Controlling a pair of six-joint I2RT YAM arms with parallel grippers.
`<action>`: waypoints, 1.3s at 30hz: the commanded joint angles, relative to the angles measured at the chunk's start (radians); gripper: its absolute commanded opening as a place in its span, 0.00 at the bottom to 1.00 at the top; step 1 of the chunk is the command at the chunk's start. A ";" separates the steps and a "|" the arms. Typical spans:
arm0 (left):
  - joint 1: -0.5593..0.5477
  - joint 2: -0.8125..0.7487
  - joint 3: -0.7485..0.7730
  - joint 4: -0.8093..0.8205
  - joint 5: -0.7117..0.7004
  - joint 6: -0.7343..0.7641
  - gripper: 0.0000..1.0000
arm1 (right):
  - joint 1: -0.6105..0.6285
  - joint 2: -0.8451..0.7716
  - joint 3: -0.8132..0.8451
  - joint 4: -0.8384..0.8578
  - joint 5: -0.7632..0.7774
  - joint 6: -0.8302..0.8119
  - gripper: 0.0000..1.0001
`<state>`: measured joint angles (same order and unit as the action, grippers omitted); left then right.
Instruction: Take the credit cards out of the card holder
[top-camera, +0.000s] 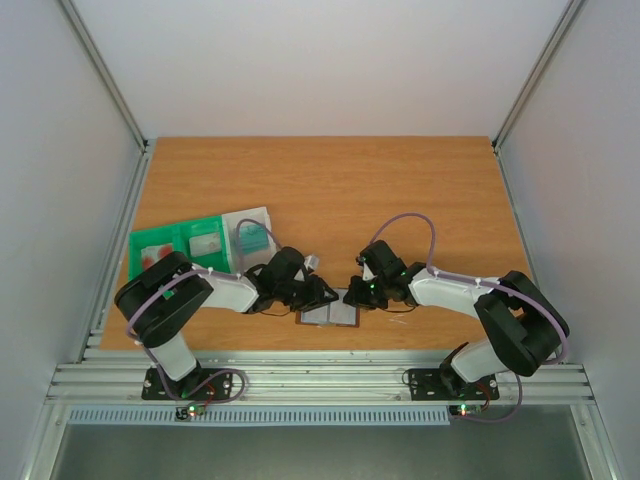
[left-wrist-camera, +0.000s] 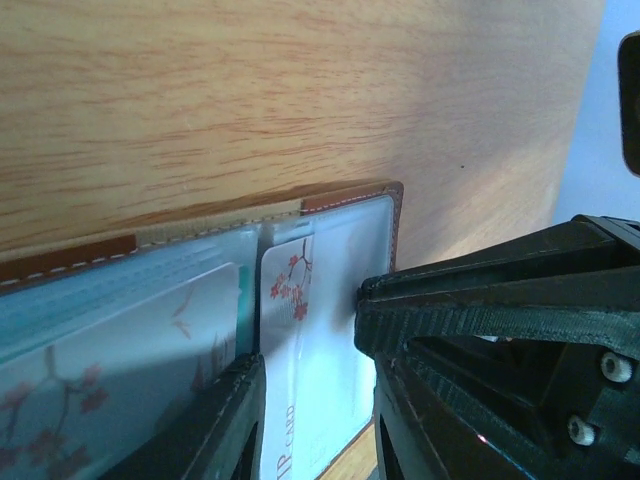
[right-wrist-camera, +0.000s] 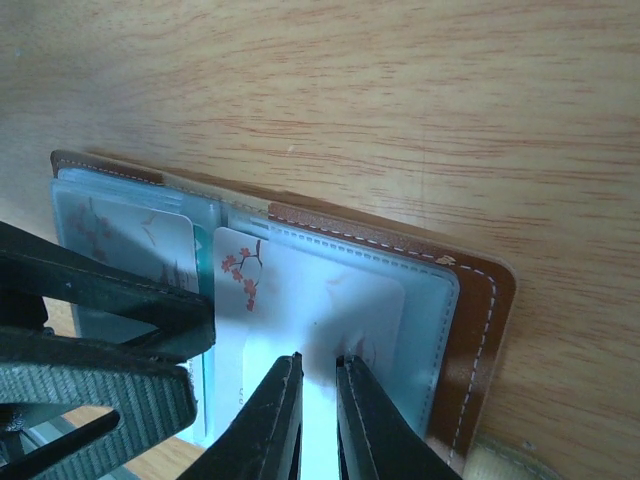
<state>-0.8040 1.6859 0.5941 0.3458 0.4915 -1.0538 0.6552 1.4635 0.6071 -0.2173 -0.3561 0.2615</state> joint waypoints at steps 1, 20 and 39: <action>-0.003 0.042 -0.009 0.036 -0.011 -0.032 0.30 | -0.003 -0.003 -0.023 -0.029 0.024 0.009 0.11; -0.004 -0.010 0.015 -0.074 -0.038 0.031 0.35 | -0.004 0.009 0.031 -0.109 0.029 0.023 0.11; -0.004 -0.038 -0.034 0.022 -0.060 -0.030 0.07 | -0.003 0.080 -0.008 -0.021 -0.003 0.039 0.10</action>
<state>-0.8047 1.6741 0.5751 0.3275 0.4587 -1.0821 0.6544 1.5074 0.6308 -0.2119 -0.3954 0.2913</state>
